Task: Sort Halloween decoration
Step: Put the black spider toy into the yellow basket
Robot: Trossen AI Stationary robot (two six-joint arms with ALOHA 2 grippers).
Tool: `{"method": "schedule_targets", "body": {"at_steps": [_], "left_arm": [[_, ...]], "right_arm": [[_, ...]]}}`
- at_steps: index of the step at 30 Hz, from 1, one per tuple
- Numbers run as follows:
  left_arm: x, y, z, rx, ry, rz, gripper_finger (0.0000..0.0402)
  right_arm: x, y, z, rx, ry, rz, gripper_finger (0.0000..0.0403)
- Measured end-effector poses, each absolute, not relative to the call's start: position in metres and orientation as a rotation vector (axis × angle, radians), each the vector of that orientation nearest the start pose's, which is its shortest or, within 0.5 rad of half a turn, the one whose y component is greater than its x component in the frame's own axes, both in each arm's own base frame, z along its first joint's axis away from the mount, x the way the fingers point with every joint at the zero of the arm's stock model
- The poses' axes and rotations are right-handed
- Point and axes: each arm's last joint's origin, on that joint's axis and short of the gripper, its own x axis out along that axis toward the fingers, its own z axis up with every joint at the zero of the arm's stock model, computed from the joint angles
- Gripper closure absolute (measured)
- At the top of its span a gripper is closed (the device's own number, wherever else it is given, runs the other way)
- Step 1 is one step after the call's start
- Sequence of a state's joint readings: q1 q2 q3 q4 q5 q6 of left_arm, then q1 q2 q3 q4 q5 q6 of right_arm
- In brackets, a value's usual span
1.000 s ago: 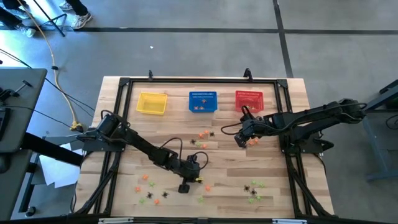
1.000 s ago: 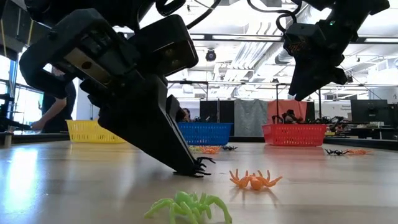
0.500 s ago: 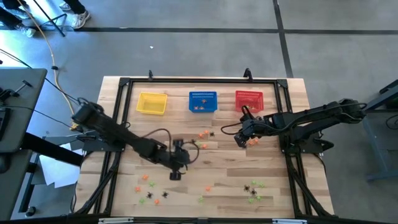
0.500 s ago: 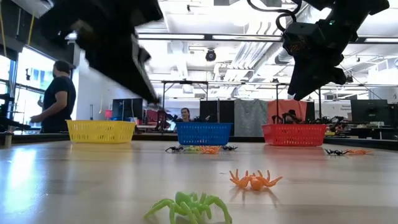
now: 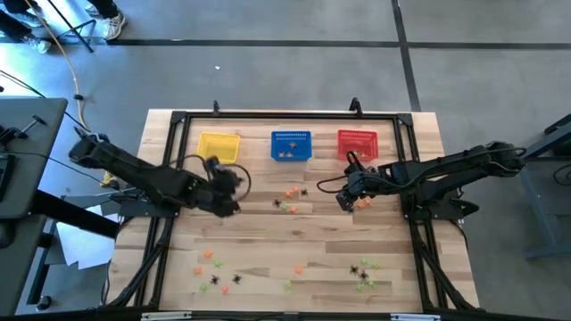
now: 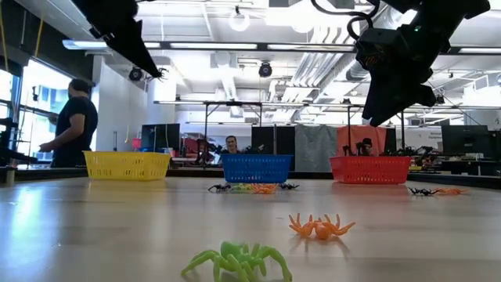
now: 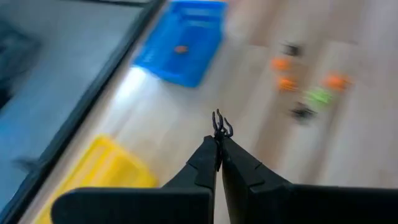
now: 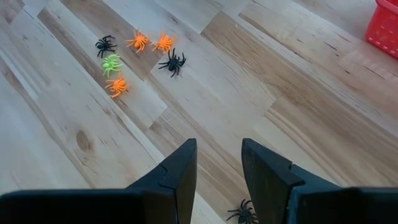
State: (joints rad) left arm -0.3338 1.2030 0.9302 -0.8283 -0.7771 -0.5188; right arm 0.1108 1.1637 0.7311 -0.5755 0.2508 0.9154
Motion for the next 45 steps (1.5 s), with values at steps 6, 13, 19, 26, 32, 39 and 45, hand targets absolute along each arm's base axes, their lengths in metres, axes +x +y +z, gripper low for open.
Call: {"method": "schedule_targets", "body": {"at_steps": [6, 13, 19, 26, 32, 39, 45], "left_arm": [[0.198, -0.019, 0.270, 0.072, 0.797, 0.843, 0.0401], [0.199, 0.021, 0.260, 0.041, 0.885, 1.011, 0.0401], [0.190, 0.057, 0.229, -0.055, 0.956, 1.128, 0.0401], [0.179, 0.092, 0.191, -0.190, 0.964, 1.088, 0.0396], [0.171, 0.111, 0.177, -0.275, 0.916, 1.050, 0.0392], [0.165, 0.118, 0.170, -0.330, 0.901, 1.030, 0.0392], [0.165, 0.119, 0.170, -0.342, 0.899, 1.020, 0.0392]], "right_arm": [[0.214, 0.017, 0.217, 0.656, 0.846, -0.562, 0.0279], [0.214, 0.017, 0.217, 0.658, 0.843, -0.561, 0.0279], [0.215, 0.017, 0.217, 0.660, 0.838, -0.559, 0.0279], [0.215, 0.017, 0.217, 0.660, 0.837, -0.558, 0.0279], [0.215, 0.017, 0.217, 0.660, 0.838, -0.558, 0.0279], [0.215, 0.017, 0.217, 0.660, 0.838, -0.558, 0.0279], [0.215, 0.017, 0.217, 0.660, 0.838, -0.558, 0.0279]]}}
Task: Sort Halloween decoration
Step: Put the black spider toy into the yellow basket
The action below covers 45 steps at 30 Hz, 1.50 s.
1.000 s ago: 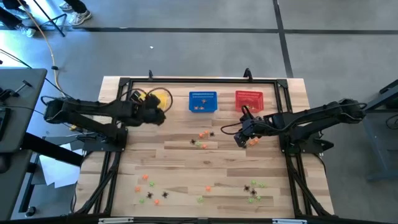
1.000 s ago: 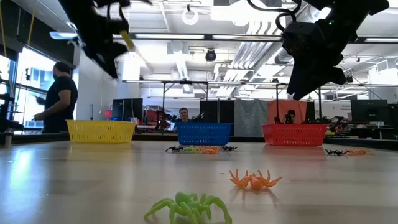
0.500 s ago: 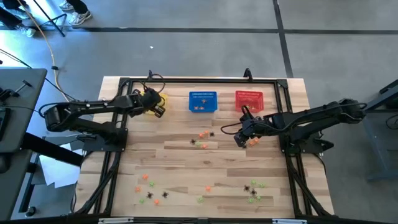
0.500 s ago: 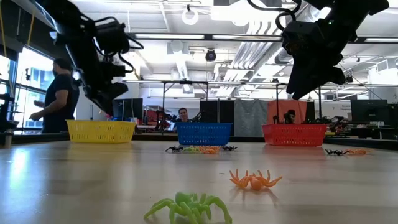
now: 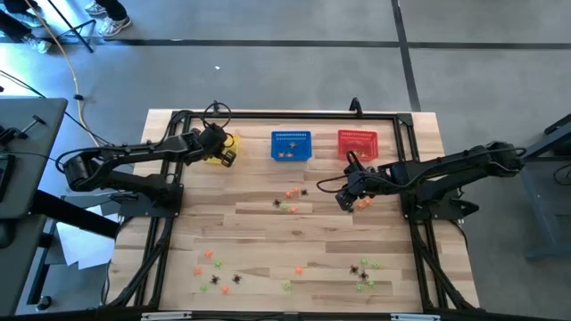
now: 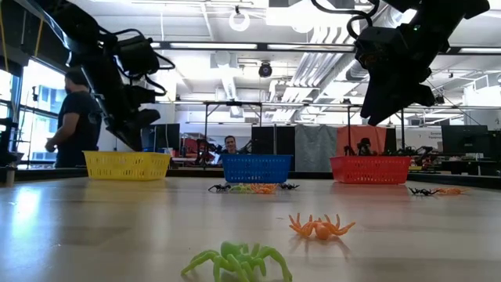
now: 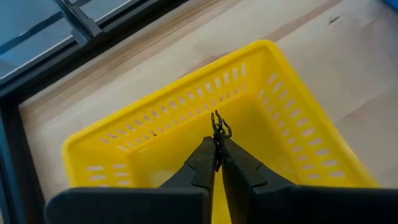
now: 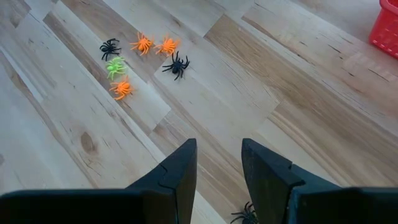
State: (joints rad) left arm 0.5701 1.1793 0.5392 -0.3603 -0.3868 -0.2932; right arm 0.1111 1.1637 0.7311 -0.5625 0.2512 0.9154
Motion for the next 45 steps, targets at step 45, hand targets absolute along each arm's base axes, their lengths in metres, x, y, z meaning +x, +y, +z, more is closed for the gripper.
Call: {"method": "schedule_targets", "body": {"at_steps": [45], "left_arm": [[0.256, -0.016, 0.189, -0.238, 0.533, 0.335, 0.0264]], "right_arm": [[0.215, 0.017, 0.217, 0.660, 0.837, -0.558, 0.0279]]}}
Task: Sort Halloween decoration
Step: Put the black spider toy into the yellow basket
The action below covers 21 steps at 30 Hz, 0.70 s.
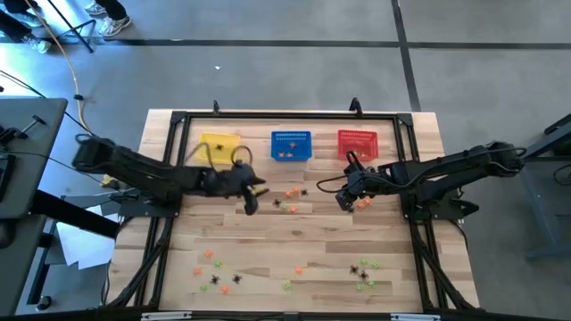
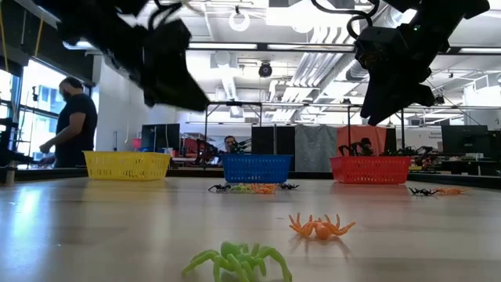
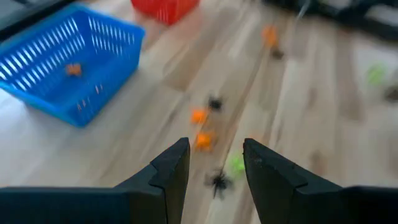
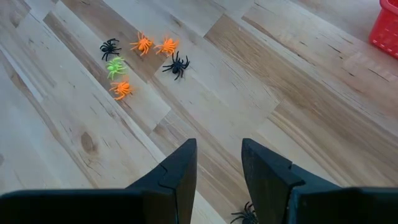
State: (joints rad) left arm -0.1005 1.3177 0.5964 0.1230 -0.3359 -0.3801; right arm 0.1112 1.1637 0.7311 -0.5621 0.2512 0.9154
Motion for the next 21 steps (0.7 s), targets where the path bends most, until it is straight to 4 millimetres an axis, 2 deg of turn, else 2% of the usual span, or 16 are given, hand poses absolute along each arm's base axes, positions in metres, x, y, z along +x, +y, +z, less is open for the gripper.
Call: {"method": "schedule_targets", "body": {"at_steps": [4, 9, 16, 21], "left_arm": [[0.267, -0.024, 0.159, -0.173, 0.623, 0.324, 0.0264], [0.278, -0.027, 0.137, -0.087, 0.648, 0.308, 0.0264], [0.286, -0.025, 0.114, -0.074, 0.677, 0.306, 0.0264], [0.289, -0.026, 0.106, -0.089, 0.680, 0.281, 0.0264]], "right_arm": [[0.215, 0.017, 0.217, 0.660, 0.837, -0.558, 0.0279], [0.215, 0.017, 0.217, 0.660, 0.837, -0.558, 0.0279], [0.215, 0.017, 0.217, 0.660, 0.837, -0.558, 0.0279], [0.215, 0.017, 0.217, 0.660, 0.837, -0.558, 0.0279]]}}
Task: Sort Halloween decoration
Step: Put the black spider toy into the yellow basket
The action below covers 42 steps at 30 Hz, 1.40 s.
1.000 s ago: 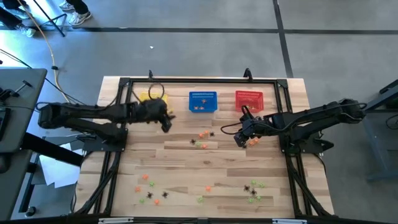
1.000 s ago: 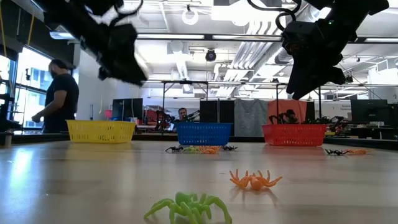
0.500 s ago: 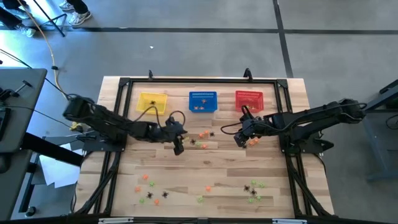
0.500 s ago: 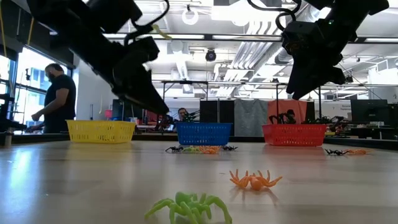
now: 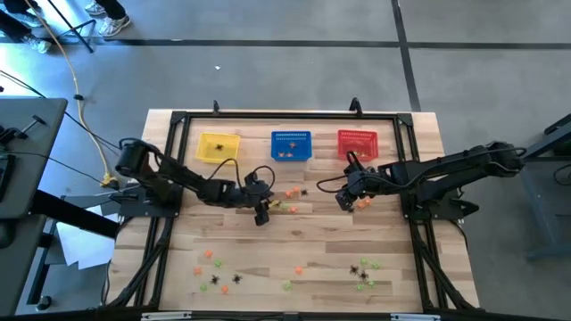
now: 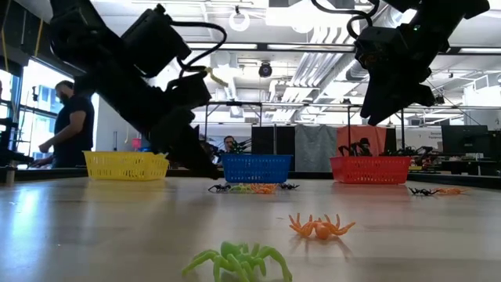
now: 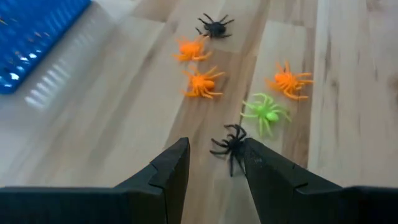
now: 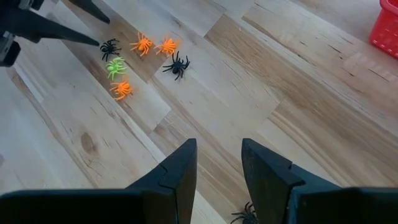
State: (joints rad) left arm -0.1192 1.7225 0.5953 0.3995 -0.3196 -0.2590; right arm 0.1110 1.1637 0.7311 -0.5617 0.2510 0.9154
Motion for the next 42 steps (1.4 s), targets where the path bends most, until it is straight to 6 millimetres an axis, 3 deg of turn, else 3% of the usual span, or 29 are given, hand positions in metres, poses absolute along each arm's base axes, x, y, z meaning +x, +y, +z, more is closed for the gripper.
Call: {"method": "schedule_targets", "body": {"at_steps": [21, 25, 32, 42], "left_arm": [[0.295, -0.028, 0.085, -0.101, 0.702, 0.240, 0.0268], [0.294, -0.027, 0.084, -0.096, 0.711, 0.250, 0.0294], [0.292, -0.026, 0.082, -0.080, 0.735, 0.280, 0.0390], [0.293, -0.026, 0.083, -0.109, 0.708, 0.290, 0.0401]], "right_arm": [[0.215, 0.017, 0.218, 0.661, 0.835, -0.557, 0.0279], [0.215, 0.017, 0.218, 0.661, 0.835, -0.557, 0.0279], [0.215, 0.017, 0.218, 0.661, 0.835, -0.557, 0.0279], [0.215, 0.017, 0.218, 0.661, 0.834, -0.557, 0.0279]]}}
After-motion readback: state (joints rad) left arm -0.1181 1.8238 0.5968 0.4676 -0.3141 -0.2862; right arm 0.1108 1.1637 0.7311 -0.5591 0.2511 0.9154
